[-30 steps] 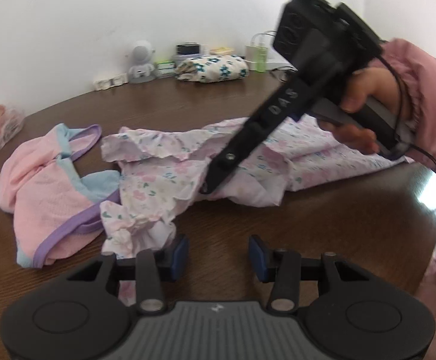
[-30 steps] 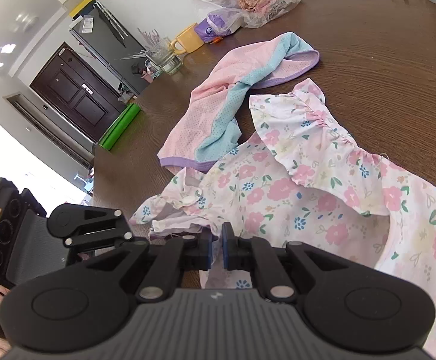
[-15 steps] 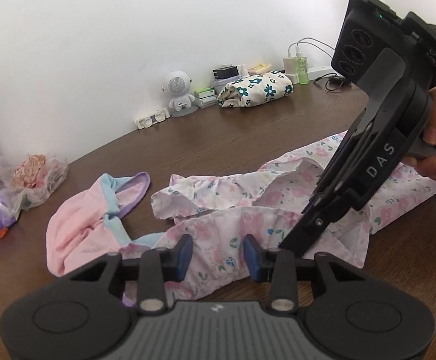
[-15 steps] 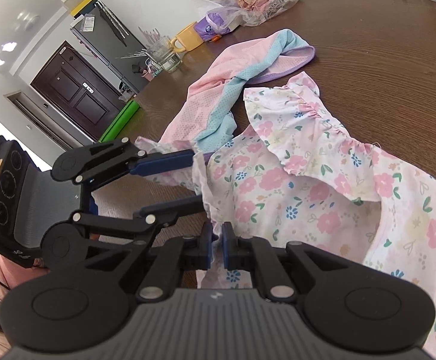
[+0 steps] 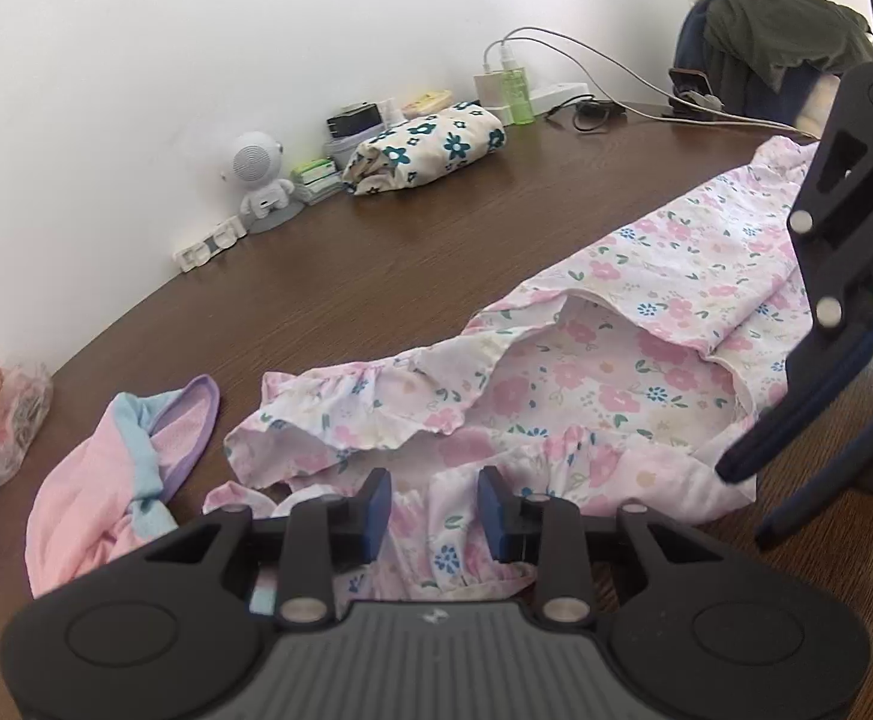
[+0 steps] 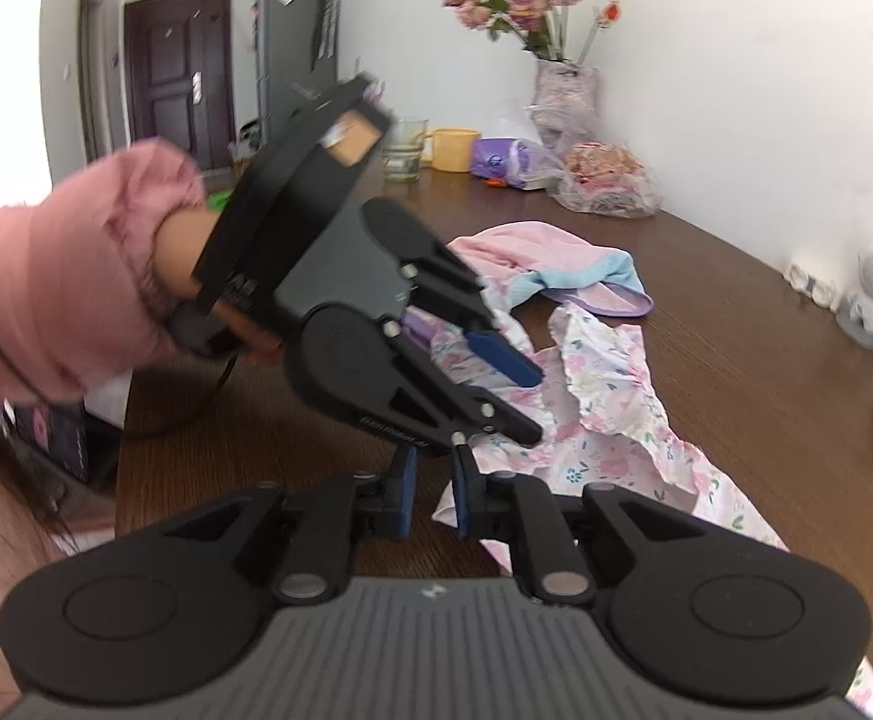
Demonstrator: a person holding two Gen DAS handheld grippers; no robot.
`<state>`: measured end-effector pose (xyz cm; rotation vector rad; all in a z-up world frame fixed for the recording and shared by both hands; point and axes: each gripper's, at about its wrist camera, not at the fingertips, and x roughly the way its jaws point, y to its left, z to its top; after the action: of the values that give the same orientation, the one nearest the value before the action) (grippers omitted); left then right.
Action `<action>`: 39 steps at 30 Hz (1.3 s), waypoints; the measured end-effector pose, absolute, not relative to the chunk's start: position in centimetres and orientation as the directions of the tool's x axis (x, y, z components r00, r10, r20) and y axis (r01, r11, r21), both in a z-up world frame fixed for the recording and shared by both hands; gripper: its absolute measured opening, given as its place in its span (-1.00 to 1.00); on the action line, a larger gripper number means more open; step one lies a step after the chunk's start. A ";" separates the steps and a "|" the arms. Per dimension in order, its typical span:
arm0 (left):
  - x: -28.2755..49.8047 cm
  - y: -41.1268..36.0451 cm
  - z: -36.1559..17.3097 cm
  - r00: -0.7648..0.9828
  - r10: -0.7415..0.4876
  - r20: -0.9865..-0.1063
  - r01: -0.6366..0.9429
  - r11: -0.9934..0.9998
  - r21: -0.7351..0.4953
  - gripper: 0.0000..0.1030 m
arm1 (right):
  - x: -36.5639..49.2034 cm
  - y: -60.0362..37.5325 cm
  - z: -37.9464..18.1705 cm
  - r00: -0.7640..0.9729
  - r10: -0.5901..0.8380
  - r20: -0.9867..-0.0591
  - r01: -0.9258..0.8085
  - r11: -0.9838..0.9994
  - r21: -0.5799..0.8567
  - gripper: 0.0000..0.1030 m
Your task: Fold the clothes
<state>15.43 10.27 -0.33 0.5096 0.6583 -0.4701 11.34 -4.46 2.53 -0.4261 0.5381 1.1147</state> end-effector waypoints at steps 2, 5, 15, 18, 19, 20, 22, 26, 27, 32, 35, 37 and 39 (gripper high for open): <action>15.8 10.4 -0.2 0.671 -0.277 -0.688 0.596 0.753 0.278 -0.52 | 10.5 -3.2 1.9 0.372 0.693 -0.618 -0.919 0.367 -0.141 -0.77; 16.3 11.0 -0.2 0.646 -0.314 -0.696 0.623 0.743 0.243 -0.49 | 11.4 -2.5 1.1 0.407 0.664 -0.627 -0.899 0.413 -0.146 -0.77; 17.2 16.5 1.9 0.669 -0.406 -0.623 0.551 0.833 0.049 -0.19 | 14.4 -3.8 -1.3 0.359 0.661 -0.659 -0.845 0.530 0.071 -0.78; 16.1 17.5 2.7 0.708 -0.375 -0.598 0.514 0.855 0.073 -0.21 | 14.4 -3.7 -1.4 0.366 0.659 -0.657 -0.840 0.538 0.071 -0.78; 15.4 17.7 2.9 0.717 -0.383 -0.582 0.513 0.856 0.069 -0.24 | 14.4 -3.8 -1.4 0.366 0.660 -0.656 -0.837 0.541 0.077 -0.78; 14.8 18.0 3.1 0.726 -0.391 -0.565 0.513 0.856 0.066 -0.24 | 14.4 -3.8 -1.4 0.366 0.661 -0.655 -0.835 0.545 0.083 -0.78; 13.4 18.0 3.4 0.724 -0.439 -0.533 0.537 0.843 0.035 -0.24 | 14.4 -3.9 -1.4 0.367 0.664 -0.651 -0.832 0.548 0.089 -0.77; 12.0 16.2 2.6 0.720 -0.424 -0.550 0.537 0.842 0.054 -0.30 | 14.3 -4.0 -1.3 0.372 0.665 -0.648 -0.829 0.553 0.091 -0.77; 12.0 15.6 2.1 0.716 -0.406 -0.568 0.527 0.848 0.059 -0.30 | 14.2 -4.0 -1.3 0.374 0.663 -0.649 -0.828 0.553 0.087 -0.77; 12.4 13.9 0.3 0.696 -0.324 -0.640 0.473 0.878 0.070 -0.38 | 13.7 -4.2 -1.0 0.374 0.655 -0.657 -0.830 0.552 0.077 -0.77; 12.0 13.2 -0.1 0.695 -0.295 -0.656 0.444 0.893 0.068 -0.38 | 13.4 -4.8 -0.8 0.366 0.656 -0.660 -0.832 0.549 0.084 -0.77; 11.3 12.8 -0.2 0.701 -0.279 -0.656 0.427 0.902 0.072 -0.37 | 12.9 -5.3 -0.7 0.358 0.655 -0.665 -0.837 0.542 0.083 -0.77; 10.4 12.3 -0.4 0.718 -0.257 -0.647 0.409 0.908 0.093 -0.37 | 12.4 -6.0 -0.7 0.347 0.660 -0.666 -0.841 0.534 0.092 -0.77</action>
<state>10.37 12.32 -0.41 0.2373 0.6763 -0.3717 12.37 -5.99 -0.71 -0.2881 0.7145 0.9908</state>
